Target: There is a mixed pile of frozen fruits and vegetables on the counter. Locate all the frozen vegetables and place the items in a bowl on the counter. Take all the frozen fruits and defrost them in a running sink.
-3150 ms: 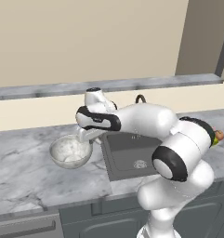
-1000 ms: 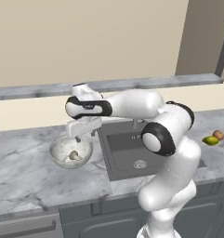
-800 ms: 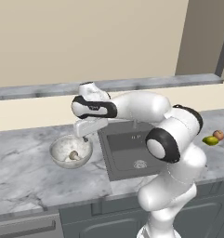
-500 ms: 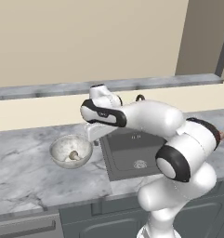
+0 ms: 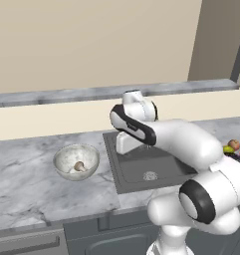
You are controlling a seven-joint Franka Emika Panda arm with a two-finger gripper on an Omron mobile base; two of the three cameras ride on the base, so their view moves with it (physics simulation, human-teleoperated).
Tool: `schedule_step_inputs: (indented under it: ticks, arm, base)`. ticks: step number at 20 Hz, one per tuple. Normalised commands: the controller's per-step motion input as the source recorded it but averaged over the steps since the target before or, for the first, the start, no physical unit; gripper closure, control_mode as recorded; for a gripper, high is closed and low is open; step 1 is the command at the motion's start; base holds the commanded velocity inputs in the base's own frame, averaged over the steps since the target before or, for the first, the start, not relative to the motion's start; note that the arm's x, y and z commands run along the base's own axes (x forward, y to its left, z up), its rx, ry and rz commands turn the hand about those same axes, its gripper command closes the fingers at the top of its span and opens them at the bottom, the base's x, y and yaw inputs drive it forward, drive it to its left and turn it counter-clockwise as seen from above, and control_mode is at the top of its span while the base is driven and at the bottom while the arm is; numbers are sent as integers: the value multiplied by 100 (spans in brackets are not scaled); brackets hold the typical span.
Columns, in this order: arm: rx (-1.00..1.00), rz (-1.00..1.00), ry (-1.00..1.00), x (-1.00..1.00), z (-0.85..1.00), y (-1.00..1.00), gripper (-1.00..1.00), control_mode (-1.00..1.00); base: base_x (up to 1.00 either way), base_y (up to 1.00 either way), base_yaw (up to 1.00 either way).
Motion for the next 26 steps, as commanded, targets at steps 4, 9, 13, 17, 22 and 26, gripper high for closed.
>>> schedule_step_inputs:
  ticks: [4,9,13,17,22,26]
  arm:
    - [-5,-10,7,-28,2,-75,-100,-100]
    - [-9,-19,2,-15,-5,-68,-100,-100]
    - [-2,-28,7,4,-28,-73,-100,-100]
    - [0,-32,8,5,-30,-66,-100,-100]
    - [-2,-30,9,1,-6,-65,-100,-100]
    - [-7,-30,4,0,0,-51,-100,-100]
  base:
    - [0,0,0]
    - [0,0,0]
    - [0,0,0]
    - [0,0,0]
    - [0,0,0]
    - [0,0,0]
